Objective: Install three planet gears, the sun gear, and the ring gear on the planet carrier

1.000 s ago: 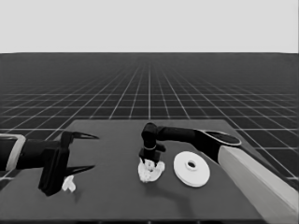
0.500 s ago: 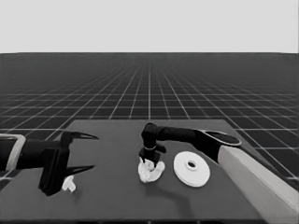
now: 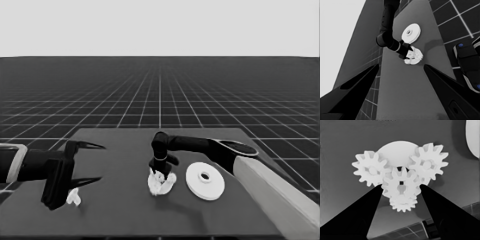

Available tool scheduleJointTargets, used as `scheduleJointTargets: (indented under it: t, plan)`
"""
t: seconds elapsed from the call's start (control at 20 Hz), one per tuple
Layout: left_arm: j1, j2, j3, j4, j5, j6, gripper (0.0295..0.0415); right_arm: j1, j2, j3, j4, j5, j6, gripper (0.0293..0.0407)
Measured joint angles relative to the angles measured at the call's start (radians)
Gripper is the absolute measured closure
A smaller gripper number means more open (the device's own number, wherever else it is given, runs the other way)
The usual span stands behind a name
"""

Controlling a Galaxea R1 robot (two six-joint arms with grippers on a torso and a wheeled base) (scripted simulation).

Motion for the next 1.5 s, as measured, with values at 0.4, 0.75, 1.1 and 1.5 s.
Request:
scheduleJointTargets:
  t: [0.4, 0.75, 1.1, 1.5]
  plan:
    - [0.0, 0.0, 0.0, 0.0, 0.0, 0.0, 0.0326, 0.0, 0.0, 0.0, 0.0, 0.0, 0.084, 0.0391]
    - [0.0, 0.0, 0.0, 0.0, 0.0, 0.0, 0.0326, 0.0, 0.0, 0.0, 0.0, 0.0, 0.157, 0.039]
    - [0.0, 0.0, 0.0, 0.0, 0.0, 0.0, 0.0326, 0.0, 0.0, 0.0, 0.0, 0.0, 0.23, 0.039]
    - [0.0, 0.0, 0.0, 0.0, 0.0, 0.0, 0.0326, 0.0, 0.0, 0.0, 0.0, 0.0, 0.314, 0.039]
